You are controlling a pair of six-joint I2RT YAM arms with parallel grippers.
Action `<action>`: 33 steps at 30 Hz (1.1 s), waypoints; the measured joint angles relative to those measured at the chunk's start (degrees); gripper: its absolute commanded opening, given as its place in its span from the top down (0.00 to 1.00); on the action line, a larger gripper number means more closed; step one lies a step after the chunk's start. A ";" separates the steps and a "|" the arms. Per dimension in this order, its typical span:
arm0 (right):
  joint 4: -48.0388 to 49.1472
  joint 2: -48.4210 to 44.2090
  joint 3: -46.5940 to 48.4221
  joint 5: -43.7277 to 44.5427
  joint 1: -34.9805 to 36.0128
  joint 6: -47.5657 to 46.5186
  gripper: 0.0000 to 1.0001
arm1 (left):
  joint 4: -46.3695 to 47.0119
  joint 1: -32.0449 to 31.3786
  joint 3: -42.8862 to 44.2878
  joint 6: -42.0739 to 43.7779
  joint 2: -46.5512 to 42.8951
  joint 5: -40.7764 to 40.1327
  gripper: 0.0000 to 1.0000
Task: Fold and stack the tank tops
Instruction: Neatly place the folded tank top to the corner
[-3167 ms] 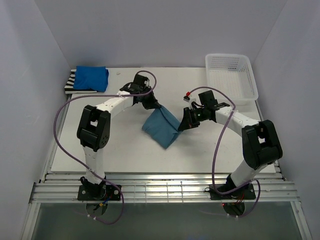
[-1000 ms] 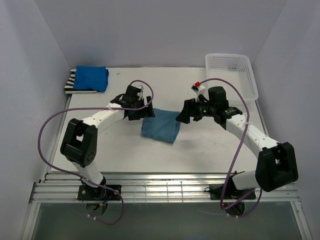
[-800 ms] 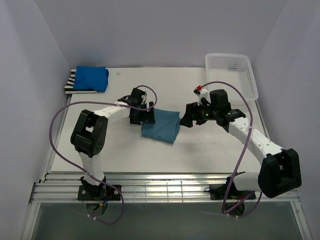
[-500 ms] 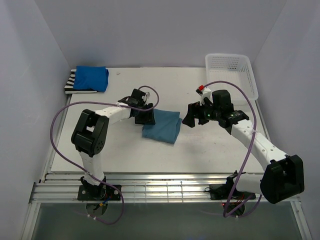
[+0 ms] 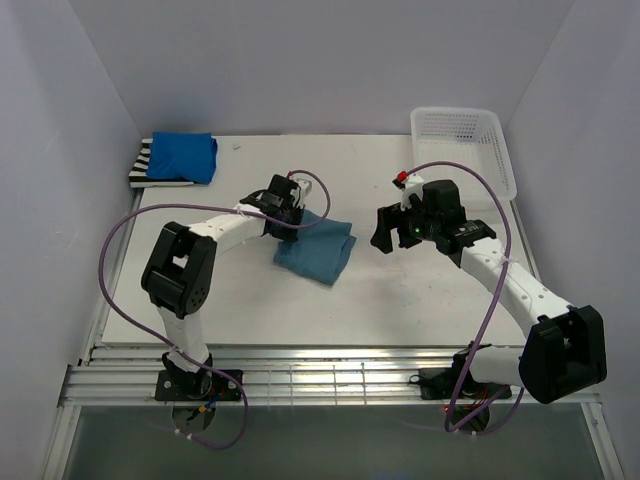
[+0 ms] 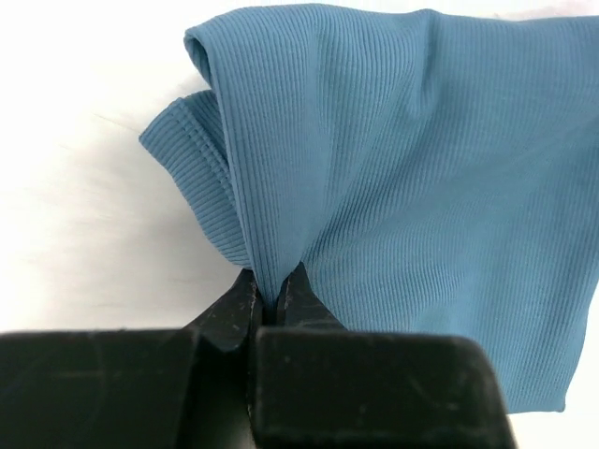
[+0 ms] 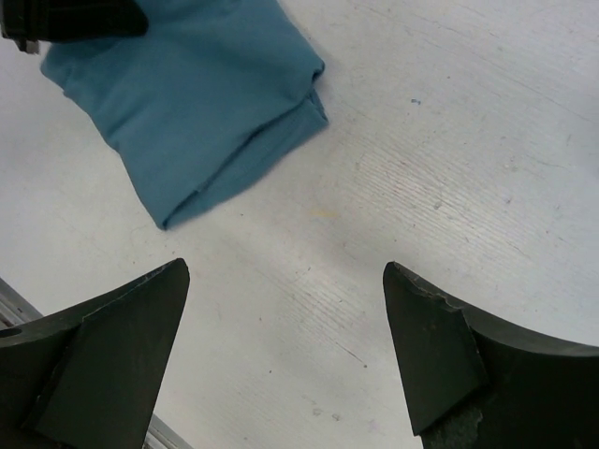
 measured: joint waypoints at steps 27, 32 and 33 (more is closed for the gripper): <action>0.24 1.20 2.36 16.44 -0.07 -4.04 0.10 | 7.65 31.30 36.68 39.26 20.98 -5.95 1.00; 0.22 3.89 3.78 17.14 -0.07 -4.31 0.10 | 7.30 34.14 41.59 38.91 22.86 -4.79 1.00; 0.22 4.42 4.02 17.11 -0.07 -4.31 0.10 | 7.65 34.38 42.23 38.77 22.82 -4.63 1.00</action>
